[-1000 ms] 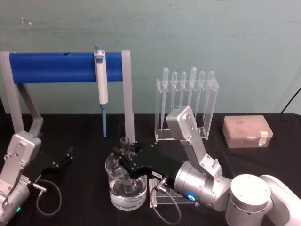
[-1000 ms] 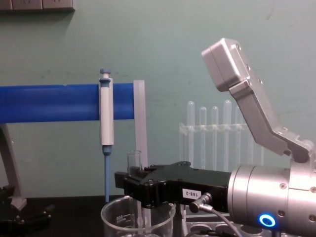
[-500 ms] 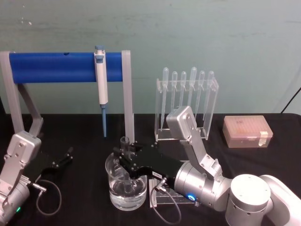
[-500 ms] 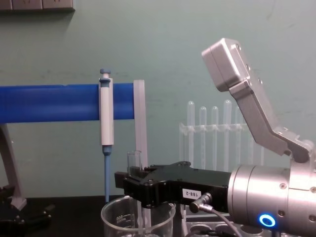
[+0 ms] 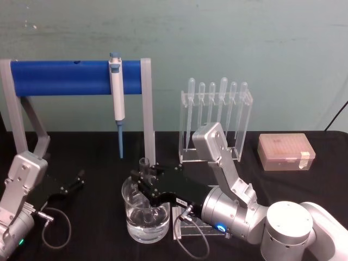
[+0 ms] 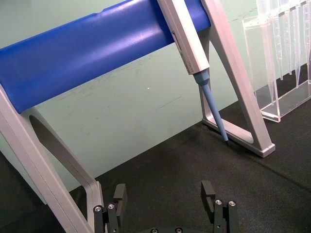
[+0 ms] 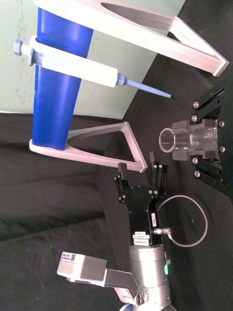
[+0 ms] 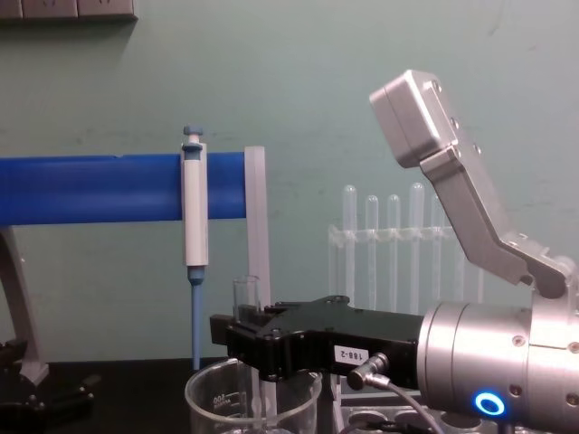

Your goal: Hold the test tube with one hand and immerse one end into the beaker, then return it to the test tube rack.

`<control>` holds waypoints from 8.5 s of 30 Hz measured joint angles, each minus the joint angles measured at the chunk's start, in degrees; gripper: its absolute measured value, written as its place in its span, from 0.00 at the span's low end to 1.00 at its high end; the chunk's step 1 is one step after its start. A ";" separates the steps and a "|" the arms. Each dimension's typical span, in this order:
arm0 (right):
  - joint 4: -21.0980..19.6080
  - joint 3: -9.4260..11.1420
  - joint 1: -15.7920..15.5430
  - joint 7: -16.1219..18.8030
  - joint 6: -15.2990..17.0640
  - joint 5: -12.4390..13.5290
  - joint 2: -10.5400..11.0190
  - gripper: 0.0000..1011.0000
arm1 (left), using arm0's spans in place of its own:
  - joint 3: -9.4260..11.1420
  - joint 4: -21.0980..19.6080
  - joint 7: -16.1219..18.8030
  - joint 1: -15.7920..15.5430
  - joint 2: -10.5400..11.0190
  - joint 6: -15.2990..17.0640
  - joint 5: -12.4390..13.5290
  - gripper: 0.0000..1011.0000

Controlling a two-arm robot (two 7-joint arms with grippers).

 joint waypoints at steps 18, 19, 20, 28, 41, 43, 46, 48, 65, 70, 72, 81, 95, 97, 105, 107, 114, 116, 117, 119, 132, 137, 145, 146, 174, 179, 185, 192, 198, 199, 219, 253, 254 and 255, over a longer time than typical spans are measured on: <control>0.00 0.00 0.00 -0.01 0.00 0.00 0.00 0.22 | 0.00 0.00 0.00 0.00 0.00 0.00 0.01 0.99; 0.00 0.00 0.00 0.00 0.00 0.00 0.00 0.22 | 0.00 0.00 0.00 0.00 0.00 0.00 0.01 0.99; 0.00 0.00 0.00 -0.01 0.00 0.00 0.00 0.22 | 0.00 0.00 0.00 0.00 0.00 0.00 0.01 0.99; 0.00 0.00 0.00 -0.01 0.00 0.00 0.00 0.22 | 0.00 0.00 0.00 0.00 0.00 0.00 0.00 0.99; 0.00 0.00 0.00 -0.01 0.00 0.00 0.00 0.22 | 0.00 0.00 0.00 0.00 0.00 0.00 0.00 0.99; 0.00 0.00 0.00 -0.01 0.00 0.00 0.00 0.22 | 0.00 0.00 0.00 0.00 0.00 0.00 0.00 0.99; 0.00 0.00 0.00 -0.01 0.00 0.00 0.00 0.22 | 0.00 0.00 0.00 0.00 0.00 0.00 0.00 0.99; 0.00 0.00 0.00 -0.01 0.00 0.00 0.00 0.22 | 0.00 0.00 0.00 0.00 0.00 0.00 0.01 0.99; 0.00 0.00 0.00 0.00 0.00 0.00 0.00 0.22 | 0.00 0.00 0.00 0.00 0.00 0.00 0.00 0.99; 0.00 0.00 0.00 0.00 0.00 0.00 0.00 0.22 | 0.00 0.00 0.00 0.00 0.00 0.00 0.00 0.99; 0.00 0.00 0.00 0.00 0.00 0.00 0.00 0.22 | 0.00 0.00 0.00 0.00 0.00 0.00 0.00 0.99; -0.01 0.00 0.00 0.00 0.00 0.00 0.00 0.22 | 0.00 0.00 0.00 0.00 0.00 0.00 0.00 0.99; 0.00 0.00 0.00 -0.01 0.00 0.00 0.00 0.22 | 0.00 0.00 0.00 0.00 0.00 0.00 0.00 0.99; 0.00 0.00 0.00 -0.01 0.00 0.00 0.00 0.22 | 0.00 0.00 0.00 0.00 0.00 0.00 0.00 0.99; 0.00 0.00 0.00 -0.01 0.00 0.00 0.00 0.22 | 0.00 0.00 0.00 0.00 0.00 0.00 0.00 0.99; 0.00 0.00 0.00 -0.01 0.00 0.00 0.00 0.22 | 0.00 0.00 0.00 0.00 0.00 0.00 0.00 0.99; 0.00 0.00 0.00 -0.01 0.00 0.00 0.00 0.22 | 0.00 0.00 0.00 0.00 0.00 0.00 0.00 0.99; 0.00 0.00 0.00 -0.01 0.00 0.00 0.00 0.22 | 0.00 0.00 0.00 0.00 0.00 0.00 0.00 0.99; 0.00 0.00 0.00 -0.01 0.00 0.00 0.00 0.22 | 0.00 0.00 0.00 0.00 0.00 0.00 0.00 0.99; 0.00 0.00 0.00 -0.01 0.00 0.00 0.00 0.22 | 0.00 0.00 0.00 0.00 0.00 0.00 0.00 0.99; 0.00 0.00 0.00 0.00 0.00 0.00 0.00 0.22 | 0.00 0.00 0.00 0.00 0.00 0.00 0.00 0.99; 0.00 0.00 0.00 0.00 0.00 0.00 0.00 0.22 | 0.00 0.00 0.00 0.00 0.00 0.00 0.00 0.99; 0.00 0.00 0.00 0.00 0.00 0.00 0.00 0.22 | 0.00 0.00 0.00 0.00 0.00 0.00 0.00 0.99; -0.01 0.00 0.00 0.00 0.00 0.00 0.00 0.22 | 0.00 0.00 0.00 0.00 0.00 0.00 0.00 0.99; 0.00 0.00 0.00 -0.01 0.00 0.00 0.00 0.22 | 0.00 0.00 0.00 0.00 0.00 0.00 0.00 0.99; 0.00 0.00 0.00 -0.01 0.00 0.00 0.00 0.22 | 0.00 0.00 0.00 0.00 0.00 0.00 0.00 0.99; 0.00 0.00 0.00 -0.01 0.00 0.00 0.00 0.22 | 0.00 0.00 0.00 0.00 0.00 0.00 0.00 0.99; -1.43 0.43 -0.03 0.04 0.49 -0.27 0.43 0.22 | 0.00 0.00 0.00 0.00 0.00 0.00 0.00 0.99; -4.16 1.76 -0.30 0.04 1.26 0.68 1.12 0.22 | 0.00 0.00 0.00 0.00 0.00 0.00 0.00 0.99; -4.86 2.17 -0.36 0.05 1.35 1.17 1.27 0.22 | 0.00 0.00 0.00 0.00 0.00 0.00 0.01 0.99; -14.75 4.94 0.59 -1.36 4.00 4.97 4.35 0.22 | 0.00 0.00 0.00 0.00 0.00 0.00 0.00 0.99; -23.93 13.48 -10.42 -6.05 4.97 7.17 14.95 0.22 | 0.00 0.00 0.00 0.00 0.00 0.00 0.00 0.99; -23.75 13.47 -10.67 -6.12 4.78 7.04 14.85 0.22 | 0.00 0.00 0.00 0.00 0.00 0.00 0.00 0.99; -23.56 13.47 -10.88 -6.25 4.59 6.89 14.71 0.22 | 0.00 0.00 0.00 0.00 0.00 0.00 0.00 0.99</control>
